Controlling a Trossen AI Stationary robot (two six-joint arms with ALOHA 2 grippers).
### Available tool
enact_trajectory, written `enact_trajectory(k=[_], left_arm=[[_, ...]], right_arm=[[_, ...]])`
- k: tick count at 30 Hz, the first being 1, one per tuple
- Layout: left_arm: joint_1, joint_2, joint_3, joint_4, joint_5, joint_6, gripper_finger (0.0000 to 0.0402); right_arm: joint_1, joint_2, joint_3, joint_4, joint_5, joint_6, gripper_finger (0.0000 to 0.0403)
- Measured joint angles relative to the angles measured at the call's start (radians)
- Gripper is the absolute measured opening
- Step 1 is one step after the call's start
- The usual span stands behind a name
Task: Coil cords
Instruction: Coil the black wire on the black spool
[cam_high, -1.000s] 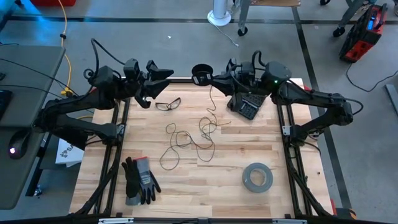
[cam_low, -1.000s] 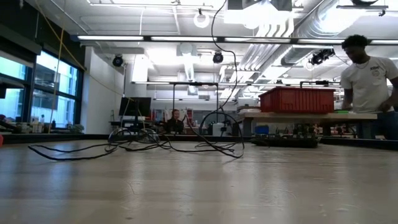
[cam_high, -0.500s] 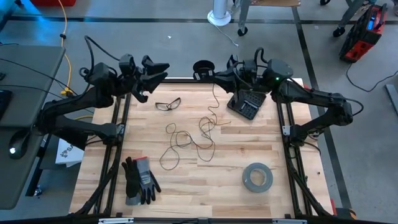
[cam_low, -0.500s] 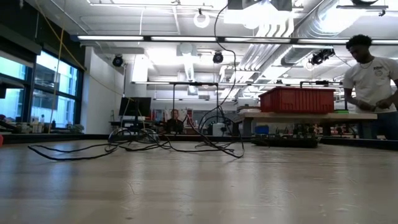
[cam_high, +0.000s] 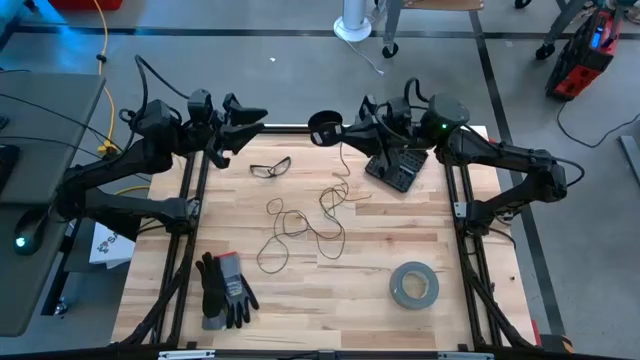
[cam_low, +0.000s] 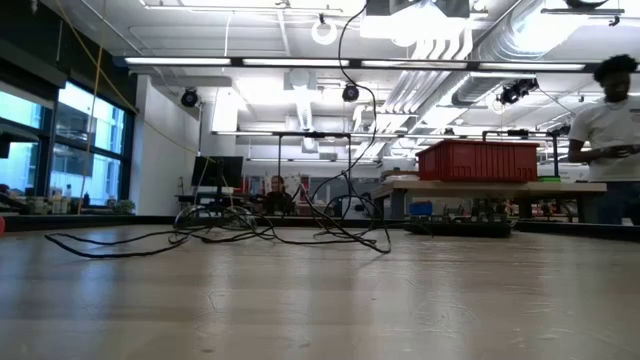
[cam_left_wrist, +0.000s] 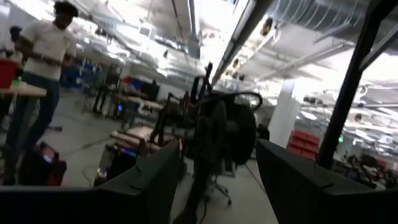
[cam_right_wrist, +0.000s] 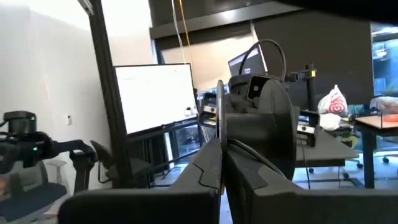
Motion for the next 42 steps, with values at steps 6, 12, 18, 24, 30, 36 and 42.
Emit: enact_trajectory(k=[6, 12, 18, 24, 30, 36, 42], left_arm=[[0.002, -0.012, 0.001, -0.003, -0.066, 0.047, 0.0209], [-0.044, 0.078, 0.000, -0.003, -0.007, 0.042, 0.0209], [-0.092, 0.130, 0.000, 0.041, -0.017, 0.098, 0.0209], [-0.120, 0.135, 0.001, 0.043, -0.047, 0.155, 0.0209], [-0.133, 0.136, 0.001, 0.043, -0.103, 0.204, 0.0209], [-0.141, 0.168, 0.001, 0.065, -0.107, 0.205, 0.0195], [-0.172, 0.186, 0.001, 0.072, -0.174, 0.210, 0.0128]], right_arm=[[-0.001, 0.012, 0.000, 0.006, 0.133, -0.064, 0.0000], [0.009, 0.074, 0.000, 0.030, 0.134, -0.060, 0.0000], [0.013, 0.098, 0.000, 0.027, 0.134, -0.066, 0.0000], [0.014, 0.098, 0.000, 0.021, 0.130, -0.069, 0.0000], [0.014, 0.098, 0.000, 0.010, 0.128, -0.067, 0.0000], [0.025, 0.098, 0.000, 0.003, 0.129, -0.067, 0.0000], [0.029, 0.098, 0.000, 0.005, 0.133, -0.066, 0.0000]])
